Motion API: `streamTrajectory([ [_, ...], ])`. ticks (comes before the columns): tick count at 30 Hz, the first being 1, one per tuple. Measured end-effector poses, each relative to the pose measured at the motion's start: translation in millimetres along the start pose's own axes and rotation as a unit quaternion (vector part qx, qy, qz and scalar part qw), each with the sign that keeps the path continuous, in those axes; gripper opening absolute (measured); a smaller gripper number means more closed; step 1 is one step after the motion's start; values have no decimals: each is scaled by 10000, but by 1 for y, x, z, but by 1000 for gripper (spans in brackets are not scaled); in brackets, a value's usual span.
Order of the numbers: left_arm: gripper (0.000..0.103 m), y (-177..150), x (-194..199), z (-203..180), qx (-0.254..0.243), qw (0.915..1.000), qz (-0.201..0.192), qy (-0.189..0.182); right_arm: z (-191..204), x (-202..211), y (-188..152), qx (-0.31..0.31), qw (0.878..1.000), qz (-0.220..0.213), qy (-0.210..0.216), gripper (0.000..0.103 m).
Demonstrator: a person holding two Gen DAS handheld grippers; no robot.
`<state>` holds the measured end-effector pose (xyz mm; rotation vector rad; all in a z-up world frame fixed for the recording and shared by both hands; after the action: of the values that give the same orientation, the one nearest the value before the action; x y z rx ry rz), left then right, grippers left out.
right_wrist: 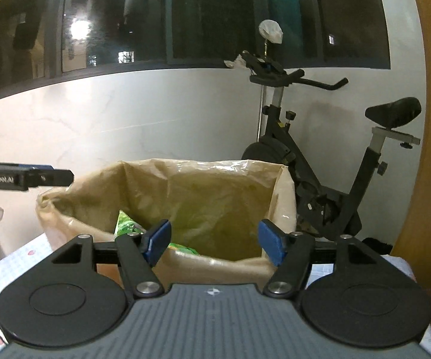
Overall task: Organize snacks
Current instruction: 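Open both tools to drop the small packets into the box, then reach the right tool to the bread loaf while the left tool reaches the white cracker bar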
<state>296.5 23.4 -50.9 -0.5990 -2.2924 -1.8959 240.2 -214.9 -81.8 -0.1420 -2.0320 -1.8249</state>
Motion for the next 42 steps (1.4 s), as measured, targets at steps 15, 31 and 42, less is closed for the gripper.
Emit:
streamTrajectory([
  [15, 86, -31, 61, 35, 135, 9998, -27, -129, 2, 53, -34, -52, 9995, -304, 16, 68],
  [31, 86, -117, 55, 83, 545, 9953, 780, 182, 6, 38, -129, -688, 9954, 660, 73, 80],
  [42, 86, -158, 47, 88, 473, 9917, 1189, 139, 16, 0, -165, -1237, 9838, 1299, 48, 85],
])
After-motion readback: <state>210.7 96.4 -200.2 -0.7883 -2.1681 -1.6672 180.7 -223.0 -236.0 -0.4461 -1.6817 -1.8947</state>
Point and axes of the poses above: each gripper's, at about its wrist camera, not at the fingertips, and x roughly against the way its jaws point, z to its left, y to its top, the point moved 8 cm from there along -x, roughly the way its jaws point, and after that the axes turned 10 degrees about x, right-handed, at the moved point
